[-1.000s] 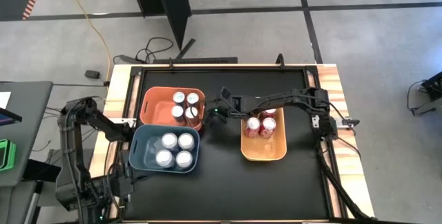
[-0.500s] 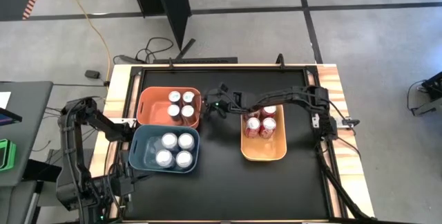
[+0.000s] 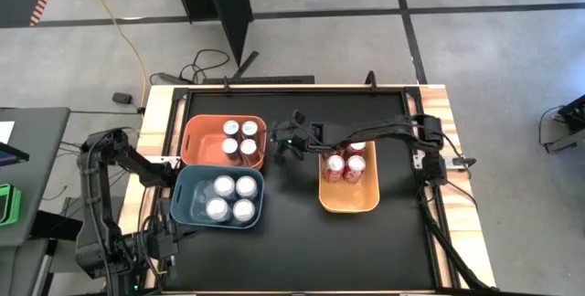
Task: Sort soda cans
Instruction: Move the yellow bin to the bottom left of the table
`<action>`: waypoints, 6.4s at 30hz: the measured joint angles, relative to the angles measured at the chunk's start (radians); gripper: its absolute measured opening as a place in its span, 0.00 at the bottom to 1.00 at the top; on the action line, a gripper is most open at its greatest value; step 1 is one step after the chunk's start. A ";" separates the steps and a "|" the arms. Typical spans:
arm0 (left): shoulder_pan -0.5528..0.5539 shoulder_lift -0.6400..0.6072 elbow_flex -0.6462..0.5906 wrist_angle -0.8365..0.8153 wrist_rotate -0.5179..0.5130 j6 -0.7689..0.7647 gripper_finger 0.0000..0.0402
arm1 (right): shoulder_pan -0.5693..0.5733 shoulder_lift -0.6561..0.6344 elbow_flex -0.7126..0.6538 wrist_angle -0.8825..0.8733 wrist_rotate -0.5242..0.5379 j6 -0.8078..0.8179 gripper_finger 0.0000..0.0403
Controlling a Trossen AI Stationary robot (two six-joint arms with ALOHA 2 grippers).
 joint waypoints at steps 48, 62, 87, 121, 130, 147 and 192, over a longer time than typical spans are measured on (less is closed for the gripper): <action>0.044 0.000 -0.001 0.062 -0.046 0.079 0.00 | 0.016 -0.908 -0.710 -0.334 0.328 0.509 0.01; 0.074 -0.001 -0.020 0.071 -0.059 0.047 0.00 | 0.476 -0.873 -0.688 -0.080 0.018 0.316 0.11; 0.355 -0.001 -0.114 0.386 -0.037 0.283 0.00 | 0.779 -0.506 -0.402 -0.623 0.178 0.520 0.63; 0.364 0.000 -0.115 0.419 0.040 0.388 0.00 | 0.661 -0.405 -0.373 -0.545 -0.035 0.561 0.01; 0.364 0.000 -0.114 0.414 0.040 0.388 0.00 | 0.656 -0.361 -0.371 -0.423 -0.075 0.508 0.01; 0.363 0.000 -0.114 0.414 0.041 0.393 0.00 | 0.699 -0.119 -0.081 -0.402 -0.182 0.430 0.01; 0.363 0.000 -0.134 0.449 0.257 0.404 0.00 | 0.743 0.023 0.160 -0.415 -0.238 0.378 0.56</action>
